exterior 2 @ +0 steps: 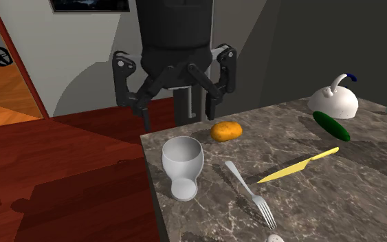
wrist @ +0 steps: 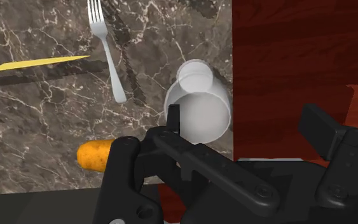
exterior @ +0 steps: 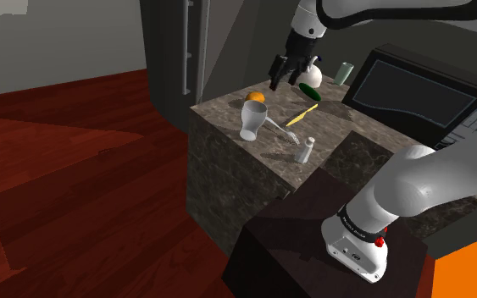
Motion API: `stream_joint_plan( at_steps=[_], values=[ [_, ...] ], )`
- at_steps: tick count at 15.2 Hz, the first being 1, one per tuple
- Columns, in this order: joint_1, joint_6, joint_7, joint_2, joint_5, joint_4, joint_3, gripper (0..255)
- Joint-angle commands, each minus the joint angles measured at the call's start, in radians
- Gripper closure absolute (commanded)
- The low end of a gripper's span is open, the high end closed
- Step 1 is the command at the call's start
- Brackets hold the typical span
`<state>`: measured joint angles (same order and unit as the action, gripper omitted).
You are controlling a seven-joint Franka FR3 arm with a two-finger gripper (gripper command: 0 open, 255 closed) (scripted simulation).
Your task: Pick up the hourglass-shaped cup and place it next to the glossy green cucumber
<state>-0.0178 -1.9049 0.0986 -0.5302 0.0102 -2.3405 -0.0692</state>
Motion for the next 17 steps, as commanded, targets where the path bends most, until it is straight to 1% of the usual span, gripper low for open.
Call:
stream_joint_plan(
  at_steps=[1,6,11,12,17],
  values=[
    [-0.001,-0.051,0.007,0.074,0.005,0.011,-0.003,0],
    [-0.001,-0.162,0.023,0.251,0.018,0.045,-0.009,0],
    [0.000,-0.253,0.038,0.439,0.028,0.109,-0.014,0],
    [0.000,-0.260,0.039,0.457,0.029,0.117,-0.015,0],
    [0.001,-0.327,0.040,0.491,0.028,0.083,-0.016,0]
  ],
)
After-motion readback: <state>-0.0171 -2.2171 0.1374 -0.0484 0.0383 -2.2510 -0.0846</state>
